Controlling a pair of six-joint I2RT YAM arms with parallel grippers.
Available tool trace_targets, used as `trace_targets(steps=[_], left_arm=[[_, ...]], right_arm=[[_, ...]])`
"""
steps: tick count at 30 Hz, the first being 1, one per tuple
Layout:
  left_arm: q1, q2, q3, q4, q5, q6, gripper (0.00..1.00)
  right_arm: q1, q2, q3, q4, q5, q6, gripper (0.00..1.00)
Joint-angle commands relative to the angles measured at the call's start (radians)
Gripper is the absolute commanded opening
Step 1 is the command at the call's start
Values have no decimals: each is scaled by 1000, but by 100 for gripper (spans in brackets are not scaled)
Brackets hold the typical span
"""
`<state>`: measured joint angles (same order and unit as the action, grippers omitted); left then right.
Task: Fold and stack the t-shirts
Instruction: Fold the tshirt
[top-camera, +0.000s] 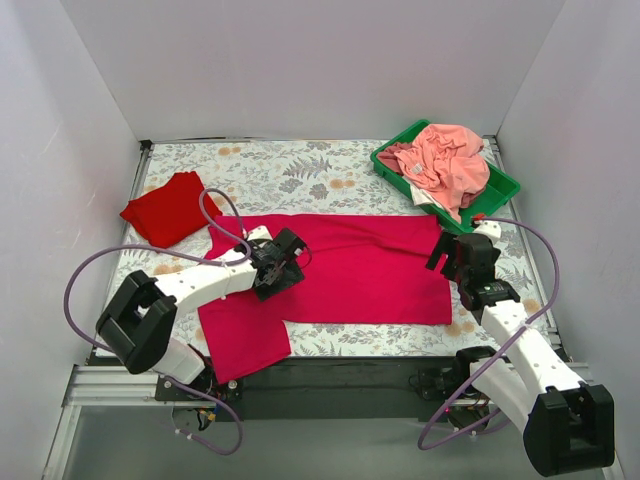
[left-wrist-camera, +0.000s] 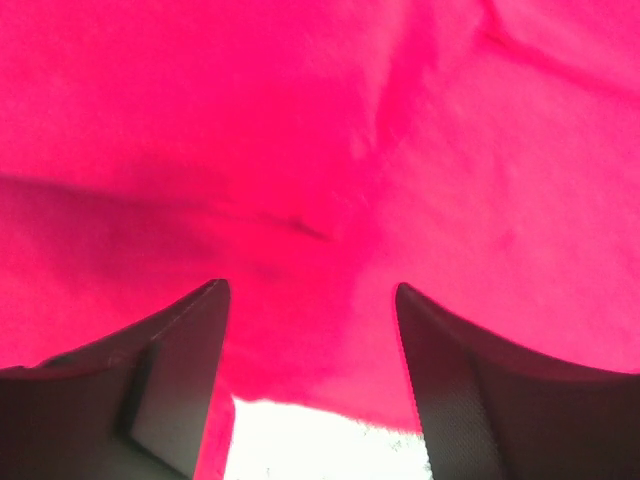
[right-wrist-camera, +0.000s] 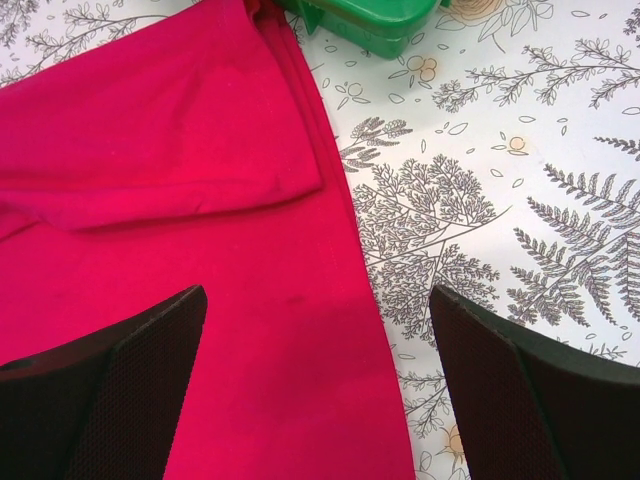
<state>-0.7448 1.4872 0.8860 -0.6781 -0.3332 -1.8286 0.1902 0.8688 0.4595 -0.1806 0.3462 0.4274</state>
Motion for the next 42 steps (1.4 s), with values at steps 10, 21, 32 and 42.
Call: trace_targets(steps=[10, 21, 32, 42], left_arm=[[-10, -154, 136, -124, -291, 64, 88], [343, -147, -35, 304, 0, 262, 91], [565, 100, -39, 505, 207, 292, 92], [685, 137, -81, 462, 195, 299, 91]], right_arm=[[-3, 41, 21, 76, -221, -122, 98], [12, 206, 109, 170, -453, -160, 98], [25, 608, 358, 182, -400, -191, 98], [-26, 771, 370, 61, -296, -142, 97]])
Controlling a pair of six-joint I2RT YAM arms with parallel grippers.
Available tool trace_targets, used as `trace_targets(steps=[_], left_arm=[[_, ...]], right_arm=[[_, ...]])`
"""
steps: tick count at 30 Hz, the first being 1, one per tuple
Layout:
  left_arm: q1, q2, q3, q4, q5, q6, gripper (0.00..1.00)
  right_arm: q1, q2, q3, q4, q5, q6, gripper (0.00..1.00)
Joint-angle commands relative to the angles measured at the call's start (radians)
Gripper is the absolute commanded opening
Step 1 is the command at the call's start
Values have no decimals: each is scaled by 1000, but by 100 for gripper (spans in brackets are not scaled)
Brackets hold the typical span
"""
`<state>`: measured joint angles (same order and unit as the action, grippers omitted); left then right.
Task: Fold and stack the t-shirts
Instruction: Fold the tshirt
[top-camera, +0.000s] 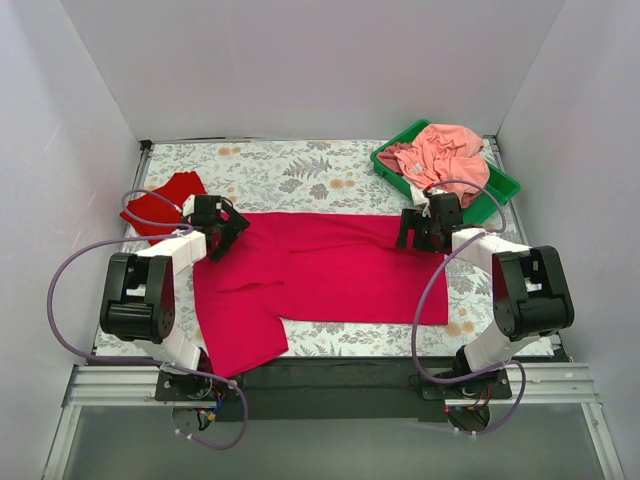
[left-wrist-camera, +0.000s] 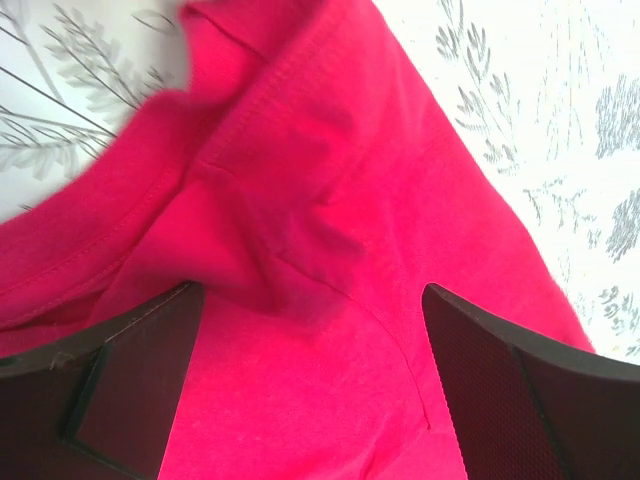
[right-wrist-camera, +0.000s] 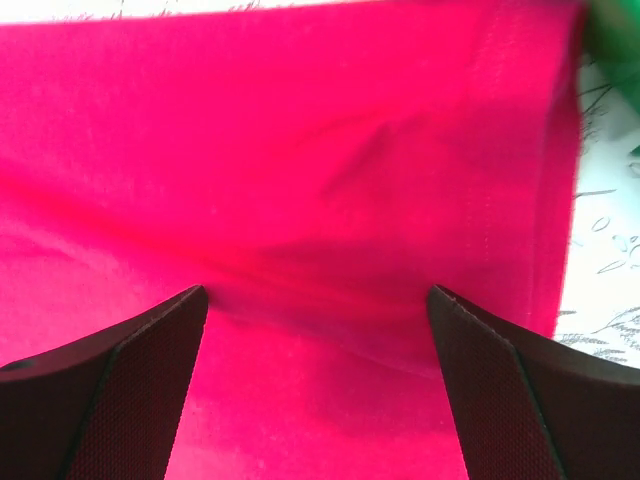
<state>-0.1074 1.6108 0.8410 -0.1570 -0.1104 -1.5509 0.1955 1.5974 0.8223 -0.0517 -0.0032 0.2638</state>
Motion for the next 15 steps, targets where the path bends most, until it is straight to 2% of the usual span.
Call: trace_targets(steps=[1, 10, 15], left_arm=[[58, 17, -33, -61, -32, 23, 91], [69, 29, 7, -85, -20, 61, 92], [51, -46, 43, -113, 38, 89, 92]], right_arm=[[-37, 47, -3, -71, 63, 25, 97], [-84, 32, -20, -91, 62, 17, 97], [-74, -22, 33, -93, -69, -49, 97]])
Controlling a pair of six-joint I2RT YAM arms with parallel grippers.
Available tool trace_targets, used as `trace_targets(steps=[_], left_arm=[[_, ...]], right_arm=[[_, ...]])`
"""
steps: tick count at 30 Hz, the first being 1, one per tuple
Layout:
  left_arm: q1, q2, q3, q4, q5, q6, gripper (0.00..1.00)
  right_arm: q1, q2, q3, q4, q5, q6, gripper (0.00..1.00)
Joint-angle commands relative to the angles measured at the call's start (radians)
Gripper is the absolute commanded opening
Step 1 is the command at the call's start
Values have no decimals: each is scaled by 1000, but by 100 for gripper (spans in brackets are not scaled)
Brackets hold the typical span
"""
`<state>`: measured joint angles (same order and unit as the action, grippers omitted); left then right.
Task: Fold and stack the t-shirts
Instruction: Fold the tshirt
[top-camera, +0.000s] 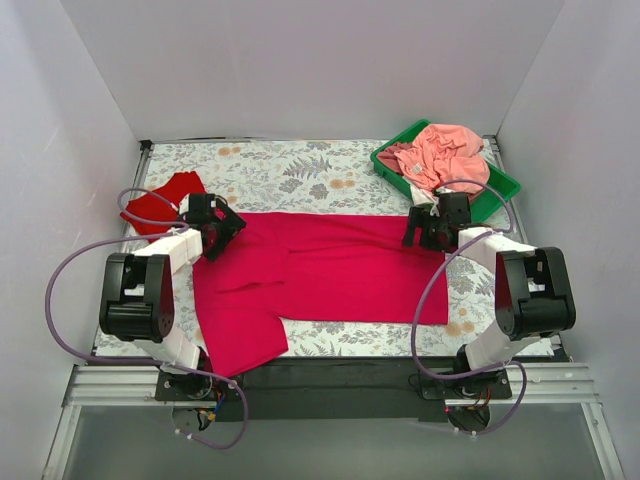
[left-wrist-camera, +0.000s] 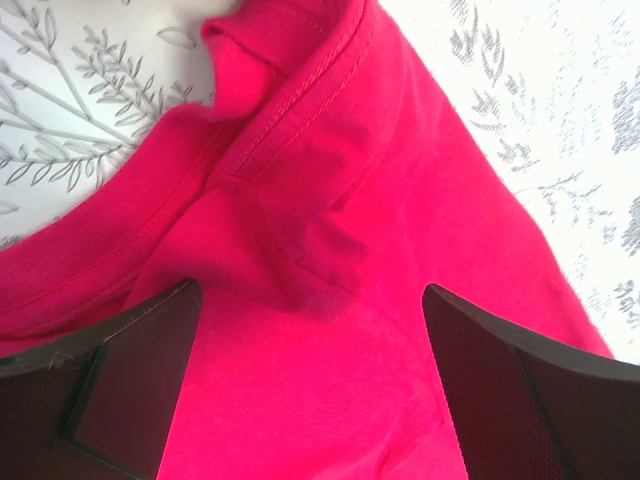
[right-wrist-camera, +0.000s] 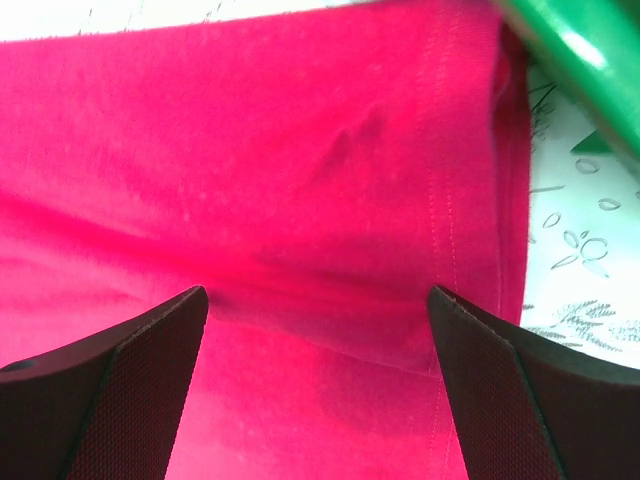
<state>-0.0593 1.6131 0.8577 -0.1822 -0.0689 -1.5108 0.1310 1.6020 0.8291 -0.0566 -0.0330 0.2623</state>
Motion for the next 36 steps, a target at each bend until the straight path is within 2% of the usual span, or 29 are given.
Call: trace_targets(steps=[1, 4, 8, 11, 15, 17, 20, 21, 25, 28, 29, 36], left_arm=[[-16, -68, 32, -98, -3, 50, 93], [-88, -152, 40, -143, -49, 32, 93], [-213, -243, 55, -298, -179, -54, 94], [-298, -304, 6, -379, -164, -77, 93], [-419, -467, -87, -549, -190, -213, 94], [-510, -570, -132, -588, -172, -235, 94], [-588, -619, -126, -791, -187, -331, 94], [-647, -625, -132, -816, -181, -372, 93], [-767, -637, -190, -867, -134, -488, 93], [-827, -633, -206, -896, -146, -577, 87], [-838, -627, -209, -919, -149, -613, 81], [-864, -614, -302, -878, -109, -664, 63]], right_arm=[[-1, -42, 34, -91, -48, -66, 97], [27, -112, 56, -100, -54, -75, 97], [41, -252, 12, -101, -58, -43, 98], [45, -339, -60, -100, -57, -29, 98], [44, -412, -120, -109, -50, -24, 98], [44, -432, -124, -115, -28, -24, 98], [44, -436, -120, -126, -24, -23, 98], [44, -438, -122, -124, -30, -26, 98], [44, -419, -131, -130, 1, -24, 98], [44, -410, -128, -134, -1, -25, 98], [44, -409, -128, -135, -2, -26, 98], [44, -393, -130, -135, 5, -25, 98]])
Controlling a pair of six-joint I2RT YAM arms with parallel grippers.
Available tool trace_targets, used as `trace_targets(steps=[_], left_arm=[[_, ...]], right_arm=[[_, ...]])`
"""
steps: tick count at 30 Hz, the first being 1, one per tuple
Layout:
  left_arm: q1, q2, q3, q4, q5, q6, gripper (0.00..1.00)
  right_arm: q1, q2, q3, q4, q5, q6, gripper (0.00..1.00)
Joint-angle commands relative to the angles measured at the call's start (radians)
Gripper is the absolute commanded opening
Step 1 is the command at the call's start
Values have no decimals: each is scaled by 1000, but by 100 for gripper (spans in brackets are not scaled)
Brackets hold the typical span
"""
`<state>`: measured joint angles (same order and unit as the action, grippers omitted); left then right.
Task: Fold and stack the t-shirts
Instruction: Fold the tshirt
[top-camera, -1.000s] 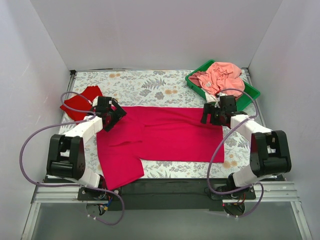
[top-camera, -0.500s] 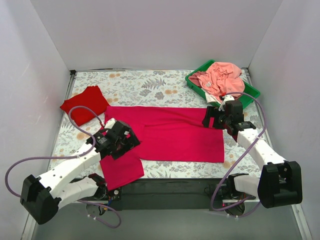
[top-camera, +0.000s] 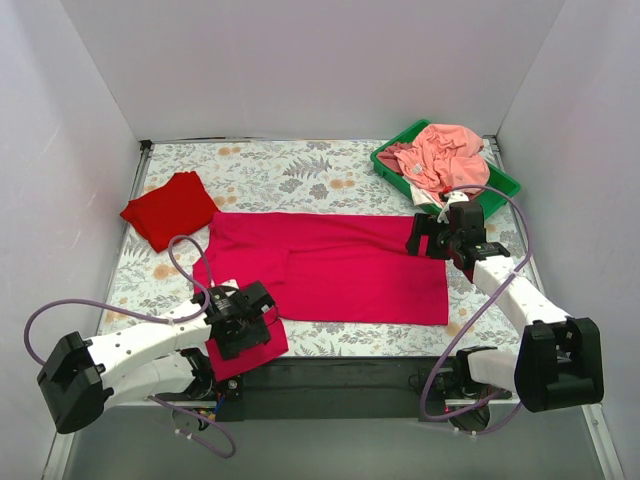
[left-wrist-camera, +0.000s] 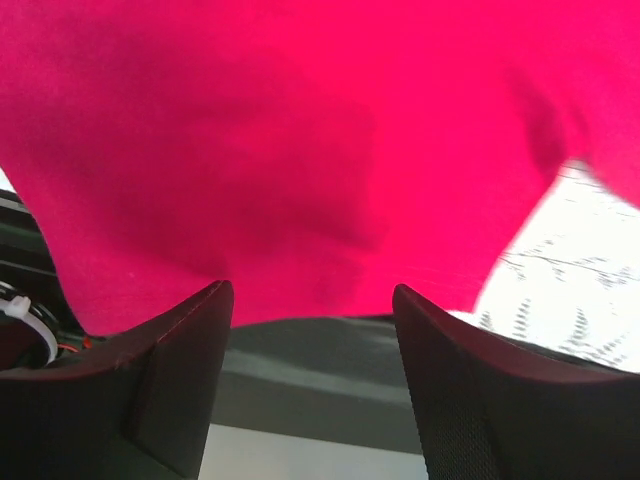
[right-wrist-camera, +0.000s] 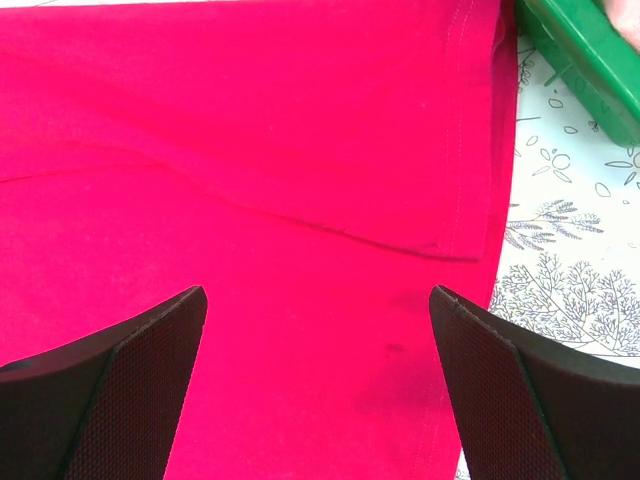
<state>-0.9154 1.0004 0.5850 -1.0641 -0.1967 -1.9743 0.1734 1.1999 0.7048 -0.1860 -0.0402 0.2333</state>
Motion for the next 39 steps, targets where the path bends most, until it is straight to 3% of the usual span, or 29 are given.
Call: trace_targets(steps=[1, 6, 12, 17, 19, 20, 23, 29, 33, 39], left_arm=[[-8, -3, -49, 19, 28, -199, 63], [-10, 0, -105, 64, 54, -209, 48], [-10, 59, -119, 96, 40, -193, 40], [-10, 63, -122, 99, 25, -196, 22], [-10, 47, -126, 101, 16, -198, 19], [-10, 44, -129, 105, 17, -196, 11], [-10, 43, -129, 104, 19, -192, 0], [-10, 17, -96, 79, -6, -161, 0], [-10, 10, -85, 88, -15, -136, 0], [-10, -6, -86, 95, -27, -127, 0]], right_arm=[[0, 13, -5, -4, 13, 4, 98], [1, 20, -5, -4, 16, 6, 98], [1, 13, -8, -10, 20, 11, 98], [1, -42, -37, -35, 36, 52, 98], [1, -92, -68, -55, 68, 67, 98], [1, -112, -77, -62, 77, 90, 98], [3, -203, -116, -122, 106, 133, 98], [1, -405, -163, -346, 115, 236, 98], [2, -526, -238, -405, -57, 307, 98], [1, -577, -292, -483, -155, 391, 97]])
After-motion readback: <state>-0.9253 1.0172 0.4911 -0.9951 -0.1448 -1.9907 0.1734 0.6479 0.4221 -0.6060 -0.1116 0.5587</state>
